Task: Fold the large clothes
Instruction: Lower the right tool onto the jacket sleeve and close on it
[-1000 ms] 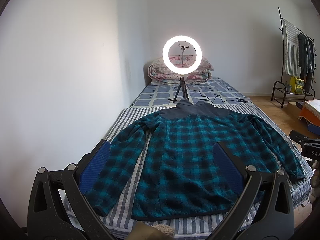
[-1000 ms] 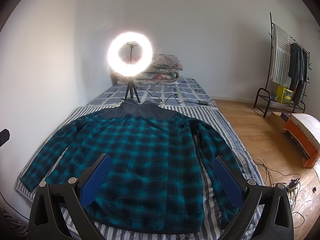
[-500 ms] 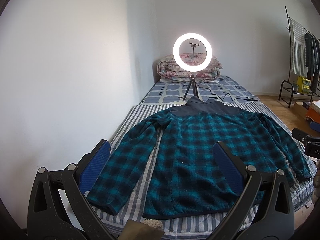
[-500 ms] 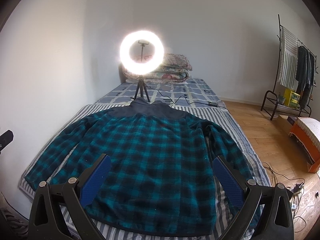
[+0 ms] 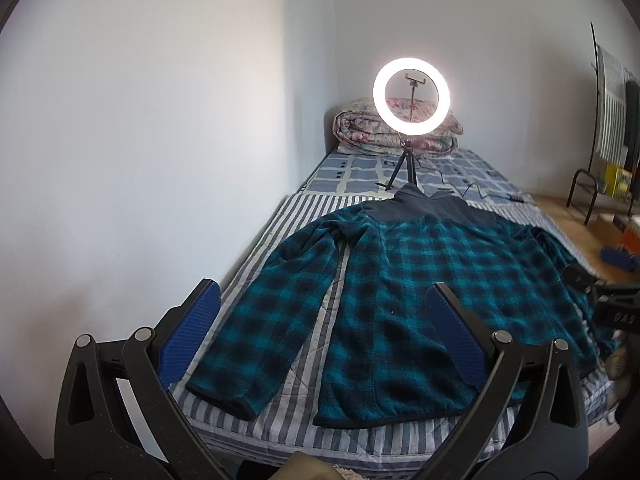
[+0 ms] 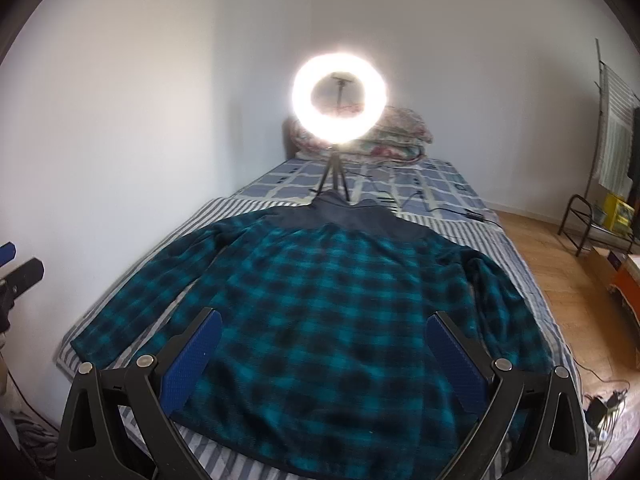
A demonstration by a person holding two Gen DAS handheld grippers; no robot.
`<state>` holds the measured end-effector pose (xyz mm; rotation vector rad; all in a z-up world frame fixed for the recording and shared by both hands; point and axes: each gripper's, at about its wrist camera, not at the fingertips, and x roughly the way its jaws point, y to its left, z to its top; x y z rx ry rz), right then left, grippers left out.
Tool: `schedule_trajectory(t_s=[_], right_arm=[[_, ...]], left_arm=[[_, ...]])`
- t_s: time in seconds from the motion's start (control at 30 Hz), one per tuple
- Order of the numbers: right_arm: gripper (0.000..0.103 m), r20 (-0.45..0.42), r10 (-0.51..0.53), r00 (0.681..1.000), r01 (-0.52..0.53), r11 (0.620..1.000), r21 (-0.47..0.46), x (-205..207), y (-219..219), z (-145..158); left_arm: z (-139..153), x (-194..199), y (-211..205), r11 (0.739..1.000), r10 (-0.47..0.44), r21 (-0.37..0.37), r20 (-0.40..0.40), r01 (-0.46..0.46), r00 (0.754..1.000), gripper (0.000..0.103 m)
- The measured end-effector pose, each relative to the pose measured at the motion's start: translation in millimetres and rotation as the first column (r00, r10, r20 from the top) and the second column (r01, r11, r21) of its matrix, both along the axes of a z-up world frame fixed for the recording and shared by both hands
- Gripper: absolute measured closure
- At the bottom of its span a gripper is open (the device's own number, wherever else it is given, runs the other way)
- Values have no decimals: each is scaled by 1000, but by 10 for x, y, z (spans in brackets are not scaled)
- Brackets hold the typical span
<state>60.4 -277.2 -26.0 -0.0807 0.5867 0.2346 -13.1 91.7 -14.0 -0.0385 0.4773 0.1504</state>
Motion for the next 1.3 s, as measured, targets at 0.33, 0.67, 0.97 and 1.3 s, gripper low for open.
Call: schedule_trajectory(t_s=[0.33, 0.67, 0.97, 1.3], right_arm=[[2, -157, 239, 958, -228, 970, 83, 456, 736, -264], [21, -408, 442, 799, -338, 891, 303, 935, 1705, -898], [46, -591, 493, 638, -261, 861, 436, 1231, 2520, -1589], [54, -690, 423, 587, -288, 906, 310, 1271, 3285, -1888]], left_arm=[[-217, -62, 636, 996, 74, -44, -74, -77, 995, 0], [-458, -21, 858, 998, 65, 29, -179, -61, 982, 0], [-634, -21, 1060, 998, 47, -21, -233, -54, 971, 0], [-760, -227, 1090, 1000, 18, -18, -253, -24, 967, 4]])
